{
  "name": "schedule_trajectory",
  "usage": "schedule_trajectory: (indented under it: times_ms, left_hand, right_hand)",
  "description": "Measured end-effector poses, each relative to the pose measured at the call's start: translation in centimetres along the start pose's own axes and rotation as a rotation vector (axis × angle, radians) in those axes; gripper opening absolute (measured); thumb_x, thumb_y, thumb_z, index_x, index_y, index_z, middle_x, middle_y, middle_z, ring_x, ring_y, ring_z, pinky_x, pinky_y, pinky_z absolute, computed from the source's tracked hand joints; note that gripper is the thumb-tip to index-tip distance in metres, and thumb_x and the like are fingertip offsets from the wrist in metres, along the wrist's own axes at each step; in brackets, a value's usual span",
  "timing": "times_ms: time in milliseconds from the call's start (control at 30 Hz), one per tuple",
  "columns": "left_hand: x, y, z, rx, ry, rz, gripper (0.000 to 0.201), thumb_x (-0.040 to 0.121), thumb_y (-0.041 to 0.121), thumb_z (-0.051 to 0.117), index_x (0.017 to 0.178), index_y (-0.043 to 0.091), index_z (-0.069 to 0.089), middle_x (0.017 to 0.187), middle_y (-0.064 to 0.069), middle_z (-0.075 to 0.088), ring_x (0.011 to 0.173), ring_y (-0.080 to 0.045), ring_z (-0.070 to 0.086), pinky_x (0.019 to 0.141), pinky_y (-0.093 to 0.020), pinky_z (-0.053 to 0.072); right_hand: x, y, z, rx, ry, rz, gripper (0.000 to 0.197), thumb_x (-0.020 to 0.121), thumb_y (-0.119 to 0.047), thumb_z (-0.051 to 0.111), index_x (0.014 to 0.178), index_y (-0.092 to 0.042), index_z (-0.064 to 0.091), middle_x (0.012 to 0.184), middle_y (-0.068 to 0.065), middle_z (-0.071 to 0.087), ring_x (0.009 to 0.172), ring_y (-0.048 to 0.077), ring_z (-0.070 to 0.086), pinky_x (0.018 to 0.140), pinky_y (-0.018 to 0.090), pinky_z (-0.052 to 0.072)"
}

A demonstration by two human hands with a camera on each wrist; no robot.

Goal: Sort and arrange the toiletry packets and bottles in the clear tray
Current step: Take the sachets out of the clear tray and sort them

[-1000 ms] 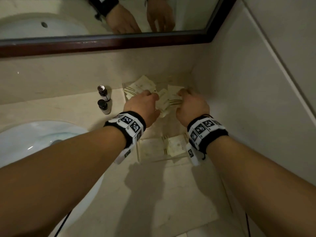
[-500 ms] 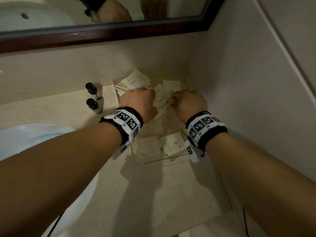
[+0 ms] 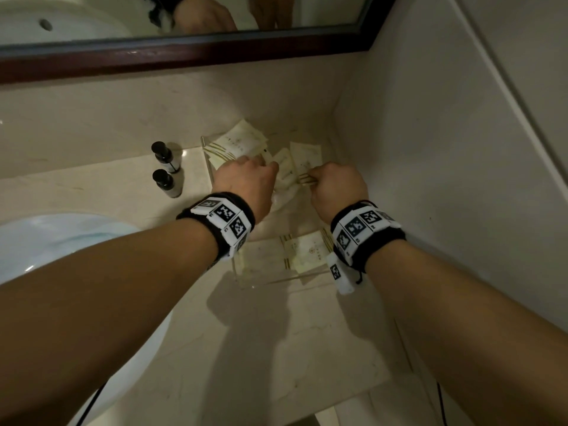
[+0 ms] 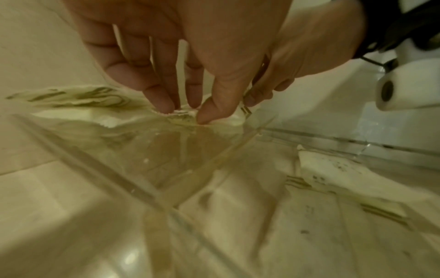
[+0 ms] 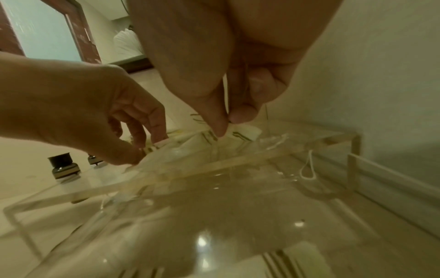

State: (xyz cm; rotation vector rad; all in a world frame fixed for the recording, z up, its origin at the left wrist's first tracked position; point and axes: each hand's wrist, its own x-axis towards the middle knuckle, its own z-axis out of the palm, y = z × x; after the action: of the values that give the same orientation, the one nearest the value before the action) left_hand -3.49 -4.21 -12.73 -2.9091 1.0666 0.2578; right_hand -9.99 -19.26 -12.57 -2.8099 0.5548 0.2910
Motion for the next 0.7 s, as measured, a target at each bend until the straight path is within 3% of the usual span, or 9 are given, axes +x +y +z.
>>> schedule_trajectory:
  times_ms: [233,367,500,567,700]
  left_hand:
    - [-0.3,0.0,0.3,0.002,0.034,0.007,0.012,0.089,0.02,0.052,0.091,0.015,0.062,0.093,-0.006,0.067,0.085,-0.03,0.061,0.065,-0.032,0.037]
    - [-0.7,-0.3,-0.2,-0.098,0.046,-0.051,0.013,0.09,0.02,0.048,0.096,0.016,0.059,0.091,-0.005,0.064,0.076,-0.025,0.049,0.064,-0.033,0.036]
    - [-1.8,-0.4,-1.2,-0.276,0.113,-0.128,0.011,0.091,0.024,0.048,0.098,0.018,0.053,0.083,-0.004,0.06,0.073,-0.028,0.052,0.062,-0.035,0.04]
    - [-2.6,-0.4,-1.9,-0.349,0.155,-0.179,0.013,0.095,0.028,0.046,0.101,0.018,0.05,0.079,-0.006,0.06,0.072,-0.032,0.056,0.063,-0.038,0.045]
    - [-4.2,-0.6,-2.6,-0.557,0.218,-0.222,0.012,0.097,0.028,0.045,0.102,0.018,0.046,0.076,-0.009,0.058,0.071,-0.035,0.058,0.065,-0.043,0.051]
  right_hand:
    - [-1.4,0.4,-0.2,0.05,0.176,0.05,0.031,0.089,-0.014,0.053,0.111,-0.027,0.071,0.096,0.007,0.073,0.084,0.027,0.066,0.063,0.025,0.043]
    - [-2.3,0.7,-0.3,0.103,0.26,0.088,0.026,0.091,-0.022,0.051,0.105,-0.023,0.073,0.09,0.008,0.071,0.081,0.029,0.066,0.061,0.025,0.038]
    - [-3.1,0.9,-0.7,0.161,0.438,0.048,0.021,0.093,-0.022,0.051,0.099,-0.02,0.071,0.086,0.005,0.07,0.074,0.026,0.063,0.063,0.026,0.041]
    - [-3.5,1.2,-1.0,0.221,0.495,0.06,0.017,0.094,-0.021,0.051,0.094,-0.019,0.067,0.085,0.001,0.067,0.073,0.022,0.058,0.064,0.027,0.041]
    - [-4.7,2.0,-1.4,0.353,0.542,0.179,0.015,0.094,-0.016,0.05,0.079,-0.018,0.047,0.073,-0.001,0.052,0.067,0.021,0.045,0.061,0.026,0.028]
